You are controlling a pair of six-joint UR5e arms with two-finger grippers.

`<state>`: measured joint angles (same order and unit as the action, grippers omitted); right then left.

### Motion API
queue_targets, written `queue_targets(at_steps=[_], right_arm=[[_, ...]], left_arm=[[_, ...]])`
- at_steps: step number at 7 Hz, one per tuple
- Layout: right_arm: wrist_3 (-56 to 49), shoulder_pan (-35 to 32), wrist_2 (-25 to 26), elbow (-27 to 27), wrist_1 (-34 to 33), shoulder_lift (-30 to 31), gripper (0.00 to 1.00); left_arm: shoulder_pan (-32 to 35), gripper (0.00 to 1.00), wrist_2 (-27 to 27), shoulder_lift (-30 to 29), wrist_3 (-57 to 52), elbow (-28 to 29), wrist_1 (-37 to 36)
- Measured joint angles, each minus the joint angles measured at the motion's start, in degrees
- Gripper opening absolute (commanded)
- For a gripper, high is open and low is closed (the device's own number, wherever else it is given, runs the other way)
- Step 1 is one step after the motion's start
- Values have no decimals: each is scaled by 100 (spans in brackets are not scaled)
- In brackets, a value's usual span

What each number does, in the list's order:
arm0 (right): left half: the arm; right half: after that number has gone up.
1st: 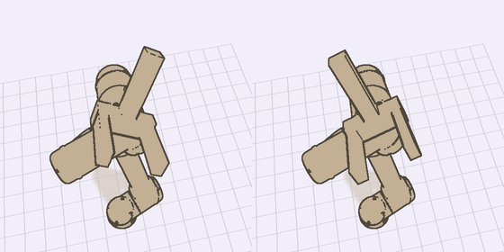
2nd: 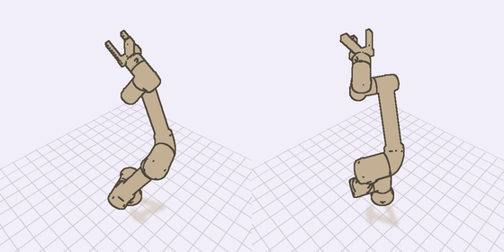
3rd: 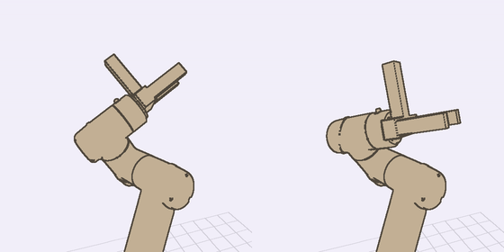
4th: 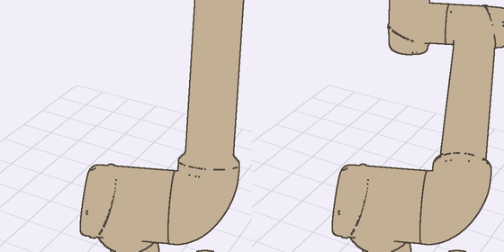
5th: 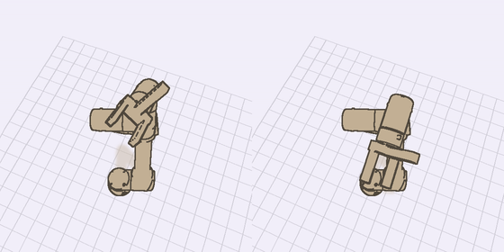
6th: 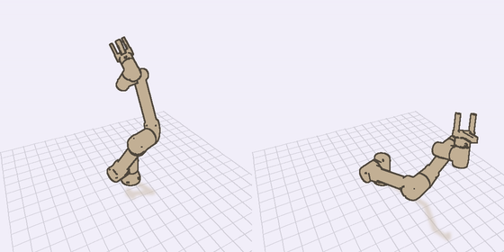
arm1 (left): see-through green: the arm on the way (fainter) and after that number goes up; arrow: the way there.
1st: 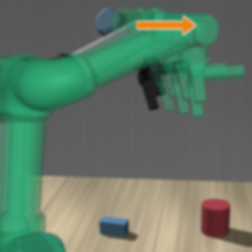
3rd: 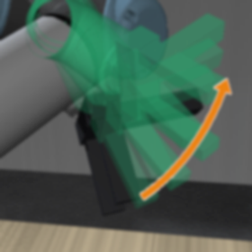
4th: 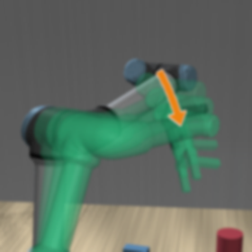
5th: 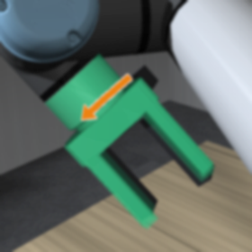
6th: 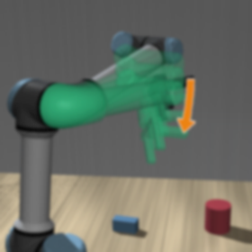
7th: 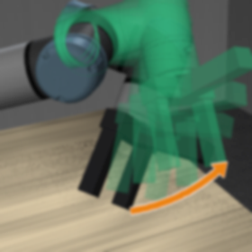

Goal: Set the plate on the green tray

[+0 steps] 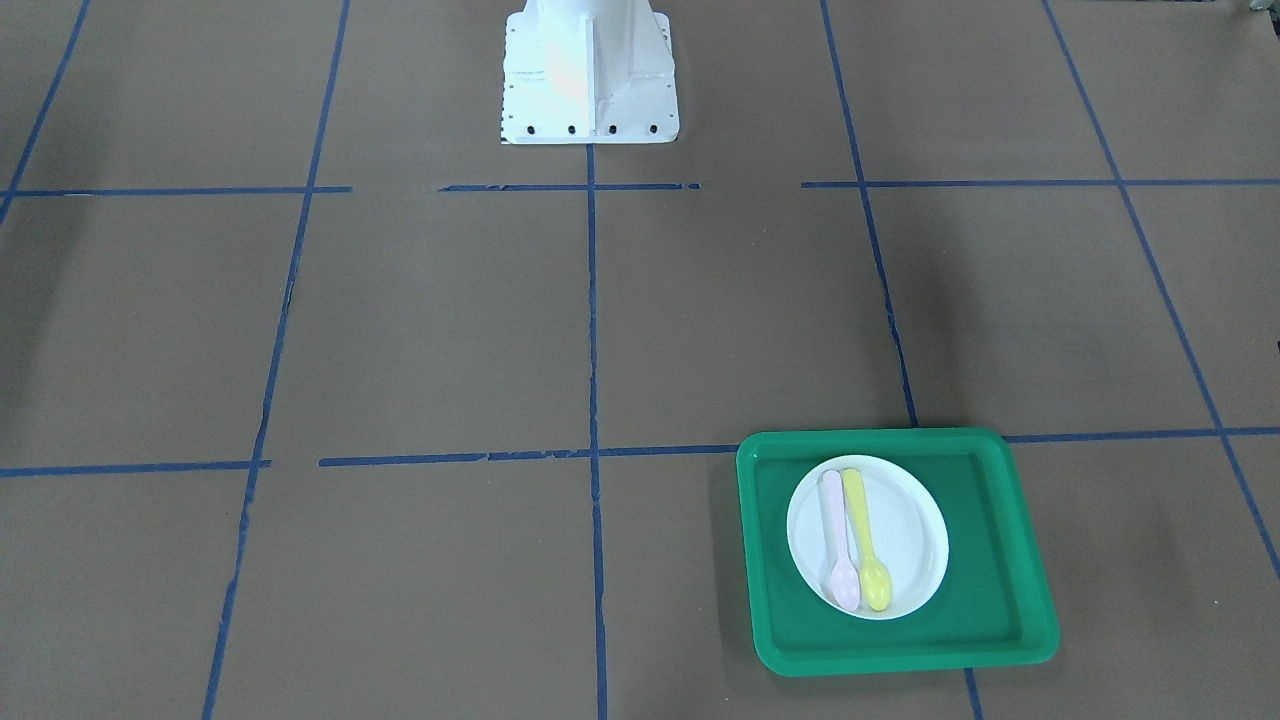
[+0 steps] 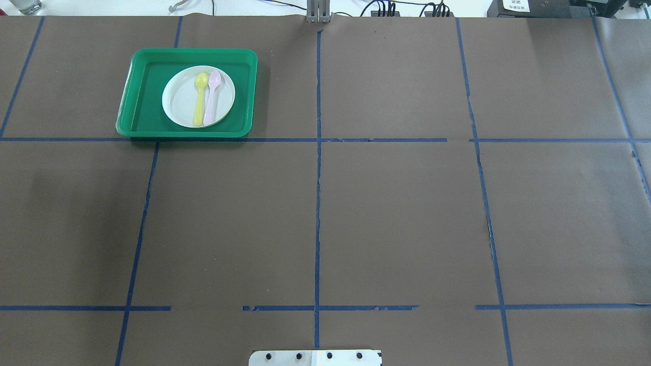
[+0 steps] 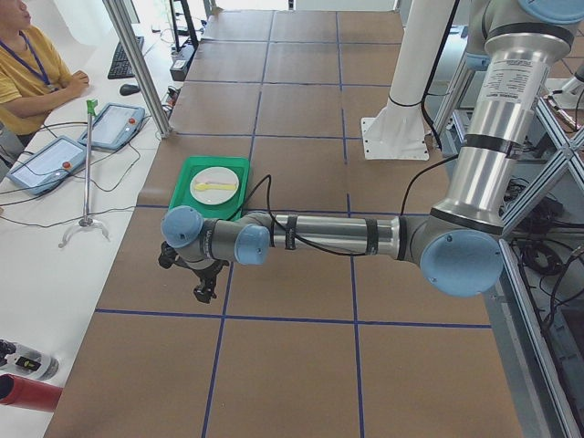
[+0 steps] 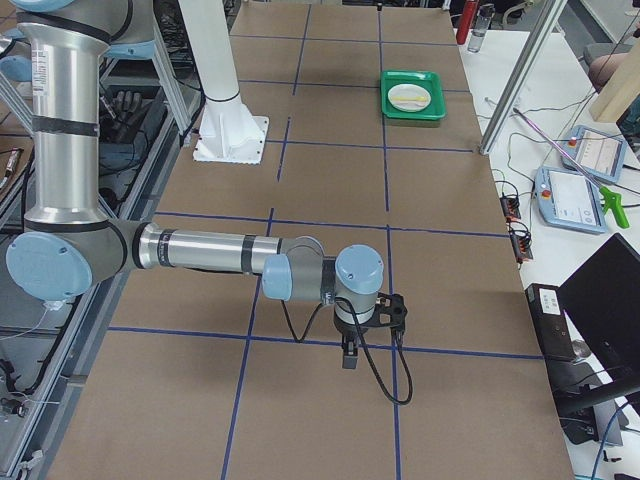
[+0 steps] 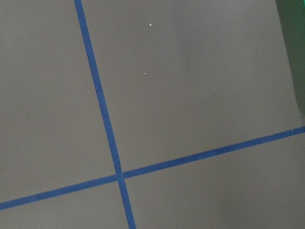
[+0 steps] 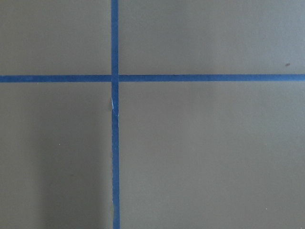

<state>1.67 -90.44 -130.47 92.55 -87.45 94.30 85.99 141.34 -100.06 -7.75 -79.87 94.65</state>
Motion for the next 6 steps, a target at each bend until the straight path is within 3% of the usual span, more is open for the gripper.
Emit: queue_targets(at_steps=[2,4,6], right_arm=[[0,0,0,1,0,0,100],[0,0,1,3,0,0,100],[0,0,3,1,0,0,100]], left_arm=[[495,100,-1,542,-332,-443,-128],[799,100,-589,924,-571,-761,-223],[879,100,-831,1779,-510,-1354,-82]])
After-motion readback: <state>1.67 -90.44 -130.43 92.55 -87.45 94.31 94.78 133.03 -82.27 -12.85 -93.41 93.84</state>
